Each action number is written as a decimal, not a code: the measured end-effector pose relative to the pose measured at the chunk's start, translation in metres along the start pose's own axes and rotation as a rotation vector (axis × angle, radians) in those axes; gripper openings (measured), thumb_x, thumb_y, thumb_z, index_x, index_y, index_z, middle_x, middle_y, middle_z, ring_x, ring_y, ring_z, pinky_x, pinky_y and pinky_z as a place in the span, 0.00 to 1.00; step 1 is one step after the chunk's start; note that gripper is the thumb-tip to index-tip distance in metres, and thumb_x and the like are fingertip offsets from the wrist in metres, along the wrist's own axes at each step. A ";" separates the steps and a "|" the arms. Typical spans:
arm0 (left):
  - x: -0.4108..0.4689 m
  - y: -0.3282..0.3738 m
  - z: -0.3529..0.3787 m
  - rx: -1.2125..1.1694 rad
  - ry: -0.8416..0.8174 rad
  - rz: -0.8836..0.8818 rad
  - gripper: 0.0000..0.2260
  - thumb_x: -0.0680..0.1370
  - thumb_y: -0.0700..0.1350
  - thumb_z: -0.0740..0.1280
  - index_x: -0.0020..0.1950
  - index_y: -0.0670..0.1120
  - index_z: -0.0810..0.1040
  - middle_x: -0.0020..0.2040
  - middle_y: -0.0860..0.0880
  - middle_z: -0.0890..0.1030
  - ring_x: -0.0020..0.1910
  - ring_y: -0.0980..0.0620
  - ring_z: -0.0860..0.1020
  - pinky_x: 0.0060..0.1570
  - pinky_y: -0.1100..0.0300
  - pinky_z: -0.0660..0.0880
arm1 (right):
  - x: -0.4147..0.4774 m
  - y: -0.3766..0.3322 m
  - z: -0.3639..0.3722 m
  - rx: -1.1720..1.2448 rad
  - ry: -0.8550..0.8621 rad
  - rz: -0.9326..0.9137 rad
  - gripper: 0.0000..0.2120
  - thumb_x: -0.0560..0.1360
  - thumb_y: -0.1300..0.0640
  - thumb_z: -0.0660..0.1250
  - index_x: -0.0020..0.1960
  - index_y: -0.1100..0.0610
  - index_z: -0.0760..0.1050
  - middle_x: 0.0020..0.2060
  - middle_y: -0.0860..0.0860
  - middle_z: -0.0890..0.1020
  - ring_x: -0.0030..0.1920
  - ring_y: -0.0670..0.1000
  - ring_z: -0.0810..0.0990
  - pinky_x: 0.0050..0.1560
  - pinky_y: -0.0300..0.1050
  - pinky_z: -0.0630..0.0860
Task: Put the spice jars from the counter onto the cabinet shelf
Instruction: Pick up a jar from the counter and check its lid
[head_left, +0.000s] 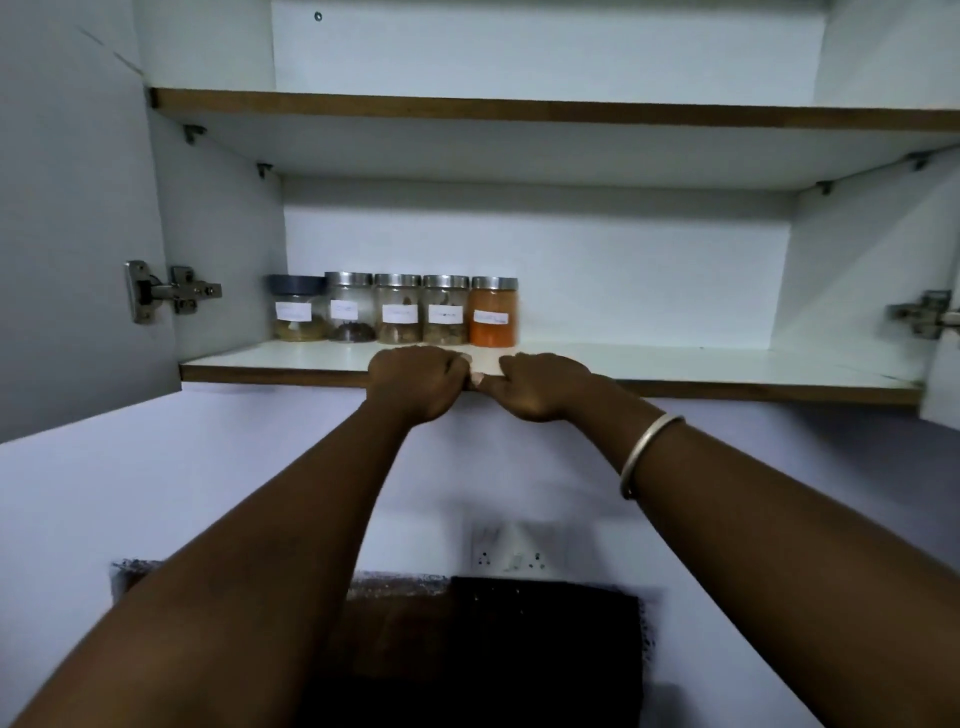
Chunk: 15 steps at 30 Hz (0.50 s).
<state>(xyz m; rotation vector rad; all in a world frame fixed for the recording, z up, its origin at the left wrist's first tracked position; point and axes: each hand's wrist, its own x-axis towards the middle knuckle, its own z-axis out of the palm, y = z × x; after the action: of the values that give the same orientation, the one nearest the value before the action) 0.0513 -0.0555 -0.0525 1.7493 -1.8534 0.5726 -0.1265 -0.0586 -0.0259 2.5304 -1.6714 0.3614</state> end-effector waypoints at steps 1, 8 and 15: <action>-0.010 0.004 0.001 -0.015 0.061 0.030 0.23 0.86 0.57 0.50 0.57 0.52 0.85 0.57 0.46 0.86 0.58 0.41 0.83 0.54 0.50 0.75 | -0.012 0.002 0.007 -0.050 0.060 -0.034 0.36 0.81 0.30 0.48 0.74 0.56 0.69 0.72 0.58 0.75 0.68 0.60 0.75 0.65 0.56 0.72; -0.135 0.064 0.014 -0.430 0.203 0.097 0.17 0.85 0.49 0.57 0.50 0.42 0.82 0.51 0.39 0.83 0.52 0.36 0.81 0.45 0.48 0.73 | -0.084 -0.006 0.053 -0.152 0.261 -0.171 0.35 0.79 0.44 0.60 0.80 0.63 0.58 0.79 0.65 0.62 0.79 0.65 0.60 0.77 0.60 0.61; -0.322 0.060 0.067 -0.592 -0.305 0.053 0.16 0.77 0.47 0.61 0.47 0.36 0.82 0.48 0.37 0.84 0.47 0.37 0.82 0.48 0.44 0.78 | -0.231 -0.022 0.227 0.346 -0.182 -0.162 0.34 0.74 0.44 0.69 0.75 0.57 0.64 0.66 0.58 0.80 0.66 0.62 0.78 0.65 0.59 0.73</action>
<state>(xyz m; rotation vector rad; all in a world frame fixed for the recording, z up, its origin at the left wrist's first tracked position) -0.0053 0.1563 -0.3051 1.4372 -2.0023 -0.2335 -0.1593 0.1111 -0.3007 3.0105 -1.5601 0.4537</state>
